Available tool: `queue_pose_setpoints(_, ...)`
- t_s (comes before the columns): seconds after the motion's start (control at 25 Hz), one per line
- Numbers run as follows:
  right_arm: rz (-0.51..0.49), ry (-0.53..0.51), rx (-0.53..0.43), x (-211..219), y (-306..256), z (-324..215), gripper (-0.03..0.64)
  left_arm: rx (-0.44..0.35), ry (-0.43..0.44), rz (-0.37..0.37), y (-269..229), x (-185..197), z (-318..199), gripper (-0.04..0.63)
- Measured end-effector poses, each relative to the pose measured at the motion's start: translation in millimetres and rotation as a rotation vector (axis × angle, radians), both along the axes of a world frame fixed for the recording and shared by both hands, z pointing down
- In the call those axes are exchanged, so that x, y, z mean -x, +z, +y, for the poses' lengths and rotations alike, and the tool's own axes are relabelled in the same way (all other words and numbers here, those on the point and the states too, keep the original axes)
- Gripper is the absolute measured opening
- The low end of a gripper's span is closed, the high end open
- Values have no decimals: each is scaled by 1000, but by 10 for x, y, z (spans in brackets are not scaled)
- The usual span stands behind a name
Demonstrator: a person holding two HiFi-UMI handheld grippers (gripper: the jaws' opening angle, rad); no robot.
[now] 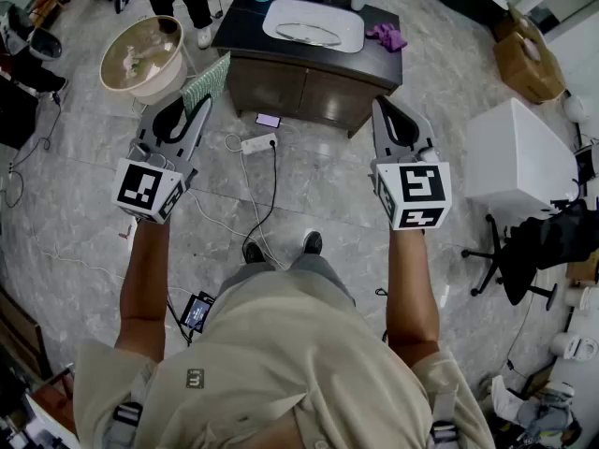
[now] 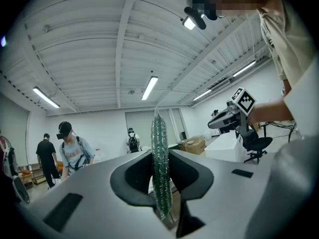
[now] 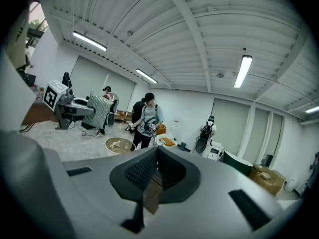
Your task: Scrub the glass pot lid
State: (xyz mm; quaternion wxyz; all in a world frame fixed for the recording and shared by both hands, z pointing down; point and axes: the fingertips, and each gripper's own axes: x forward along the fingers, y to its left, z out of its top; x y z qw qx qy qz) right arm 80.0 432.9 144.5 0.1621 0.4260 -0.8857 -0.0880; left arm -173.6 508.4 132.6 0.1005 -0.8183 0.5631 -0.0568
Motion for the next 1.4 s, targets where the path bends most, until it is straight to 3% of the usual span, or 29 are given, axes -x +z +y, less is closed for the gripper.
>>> queue_pose_setpoints(0.44,-22,-41,11,-343,115,-609,23,-1,-36,-17,74,-399,-550,87)
queue_pose_setpoints(0.6,-28,-55,59,-473,284,-921,23,30,-54,-22,178,-552,-821,87)
queue_pose_setpoints(1.12,-89,-127,24,-1043,-19,-1613,28,25,-116,-67,-75,-1271,-1421,87)
queue_pose_setpoints(1.4,-135,-123,51,-1123,4,-1803,28,28,-110,-103,-197,-1372,-1605,87)
